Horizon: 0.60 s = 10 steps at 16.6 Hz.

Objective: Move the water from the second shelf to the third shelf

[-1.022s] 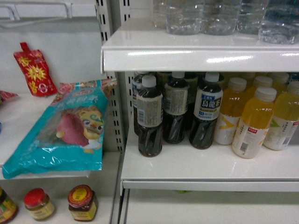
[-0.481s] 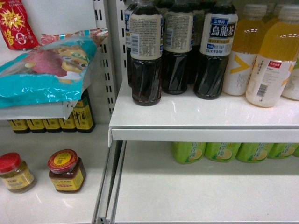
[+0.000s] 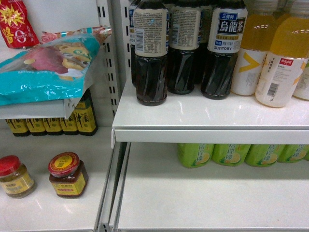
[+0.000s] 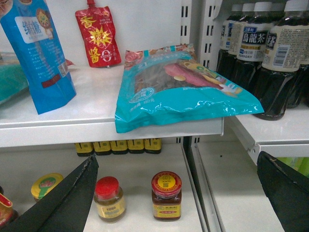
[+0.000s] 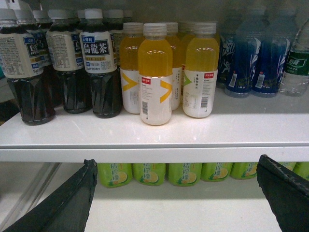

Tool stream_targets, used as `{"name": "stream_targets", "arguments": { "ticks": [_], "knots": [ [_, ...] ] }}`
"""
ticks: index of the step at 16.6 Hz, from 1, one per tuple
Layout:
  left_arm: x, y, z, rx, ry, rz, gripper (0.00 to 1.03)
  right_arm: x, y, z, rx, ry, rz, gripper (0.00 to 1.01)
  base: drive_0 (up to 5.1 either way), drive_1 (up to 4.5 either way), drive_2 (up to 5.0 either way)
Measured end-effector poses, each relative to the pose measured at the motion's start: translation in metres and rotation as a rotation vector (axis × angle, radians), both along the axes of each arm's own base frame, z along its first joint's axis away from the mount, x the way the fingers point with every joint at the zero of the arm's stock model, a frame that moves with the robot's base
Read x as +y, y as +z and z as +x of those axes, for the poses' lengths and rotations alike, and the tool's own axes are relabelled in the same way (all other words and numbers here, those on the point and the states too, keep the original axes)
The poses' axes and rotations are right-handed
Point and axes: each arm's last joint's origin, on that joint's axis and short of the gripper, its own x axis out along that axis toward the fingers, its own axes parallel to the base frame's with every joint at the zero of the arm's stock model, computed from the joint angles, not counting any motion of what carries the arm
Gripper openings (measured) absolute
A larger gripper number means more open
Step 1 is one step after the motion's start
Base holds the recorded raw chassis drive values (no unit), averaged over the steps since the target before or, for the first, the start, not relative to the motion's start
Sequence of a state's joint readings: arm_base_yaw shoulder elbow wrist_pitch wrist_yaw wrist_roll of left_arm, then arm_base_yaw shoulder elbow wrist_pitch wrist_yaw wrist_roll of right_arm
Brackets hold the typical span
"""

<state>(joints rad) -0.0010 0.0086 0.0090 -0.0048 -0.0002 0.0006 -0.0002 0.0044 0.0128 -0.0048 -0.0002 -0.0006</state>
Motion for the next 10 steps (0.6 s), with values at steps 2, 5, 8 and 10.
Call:
{"name": "stream_targets", "arguments": {
  "ticks": [2,5,8,10],
  "knots": [
    [0.0,0.0,0.0,0.0,0.0,0.0,0.98,0.0,0.0,0.0,0.0,0.0,0.0,0.98,0.0,0.0,0.0],
    [0.0,0.0,0.0,0.0,0.0,0.0,0.98,0.0,0.0,0.0,0.0,0.0,0.0,0.98,0.0,0.0,0.0],
    [0.0,0.0,0.0,0.0,0.0,0.0,0.98,0.0,0.0,0.0,0.0,0.0,0.0,0.98,0.0,0.0,0.0],
    [0.0,0.0,0.0,0.0,0.0,0.0,0.98,0.0,0.0,0.0,0.0,0.0,0.0,0.98,0.0,0.0,0.0]
  ]
}}
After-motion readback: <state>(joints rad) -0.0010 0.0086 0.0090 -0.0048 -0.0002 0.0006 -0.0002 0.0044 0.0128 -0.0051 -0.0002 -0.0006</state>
